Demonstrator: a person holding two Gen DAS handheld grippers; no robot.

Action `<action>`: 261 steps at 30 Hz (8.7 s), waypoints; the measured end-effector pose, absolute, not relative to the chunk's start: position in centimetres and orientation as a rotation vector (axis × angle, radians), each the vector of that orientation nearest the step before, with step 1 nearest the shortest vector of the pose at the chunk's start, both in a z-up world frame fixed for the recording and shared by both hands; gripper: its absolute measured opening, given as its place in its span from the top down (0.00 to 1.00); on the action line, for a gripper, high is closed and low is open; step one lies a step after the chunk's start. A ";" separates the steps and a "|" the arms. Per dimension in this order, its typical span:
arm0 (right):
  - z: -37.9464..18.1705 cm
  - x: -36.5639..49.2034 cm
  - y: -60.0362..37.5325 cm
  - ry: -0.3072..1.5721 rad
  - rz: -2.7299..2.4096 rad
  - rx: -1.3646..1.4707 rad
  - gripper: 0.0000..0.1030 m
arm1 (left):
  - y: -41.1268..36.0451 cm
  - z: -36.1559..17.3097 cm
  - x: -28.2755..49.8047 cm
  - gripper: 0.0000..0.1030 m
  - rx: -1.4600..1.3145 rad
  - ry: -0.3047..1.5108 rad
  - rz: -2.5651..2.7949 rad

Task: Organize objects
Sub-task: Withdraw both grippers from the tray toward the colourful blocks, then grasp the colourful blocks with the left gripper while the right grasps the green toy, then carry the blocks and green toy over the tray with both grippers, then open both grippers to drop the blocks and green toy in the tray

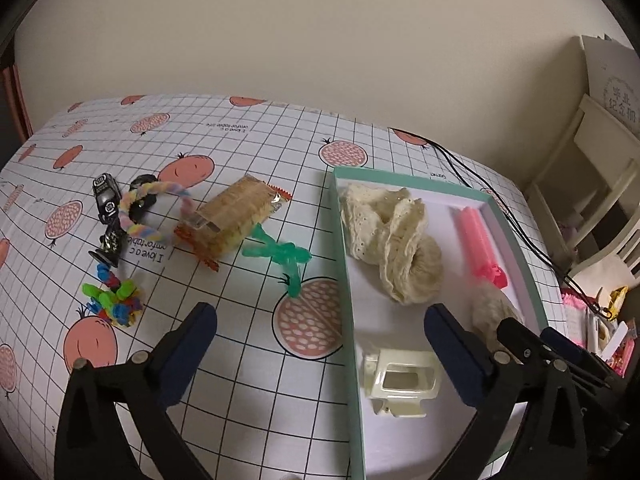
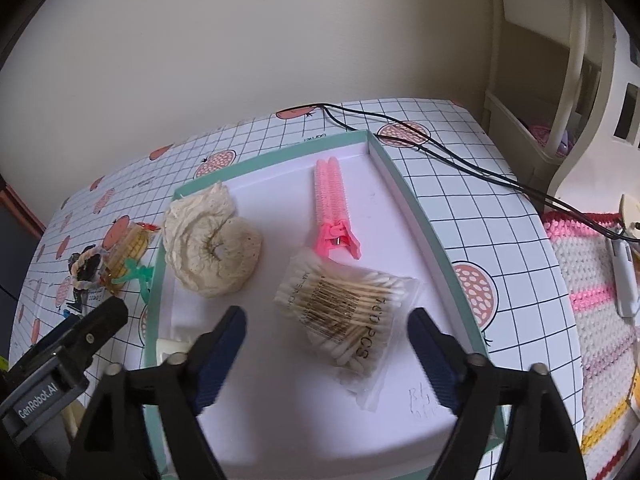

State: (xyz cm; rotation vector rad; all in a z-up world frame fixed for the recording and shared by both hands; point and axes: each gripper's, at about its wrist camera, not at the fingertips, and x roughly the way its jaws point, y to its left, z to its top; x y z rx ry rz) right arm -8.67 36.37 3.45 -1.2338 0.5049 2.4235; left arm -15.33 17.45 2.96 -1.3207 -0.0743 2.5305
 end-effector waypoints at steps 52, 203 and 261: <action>8.0 -12.3 29.3 0.372 2.646 -1.121 0.00 | 5.1 4.5 -18.2 0.00 -1.307 -0.368 2.650; 1.2 -13.2 43.5 0.693 2.280 -1.357 0.90 | 24.7 -0.3 -17.7 0.58 -1.497 -0.100 2.194; 5.6 -15.0 38.8 0.530 2.436 -1.309 0.00 | 17.8 6.7 -20.2 0.00 -1.214 -0.270 2.402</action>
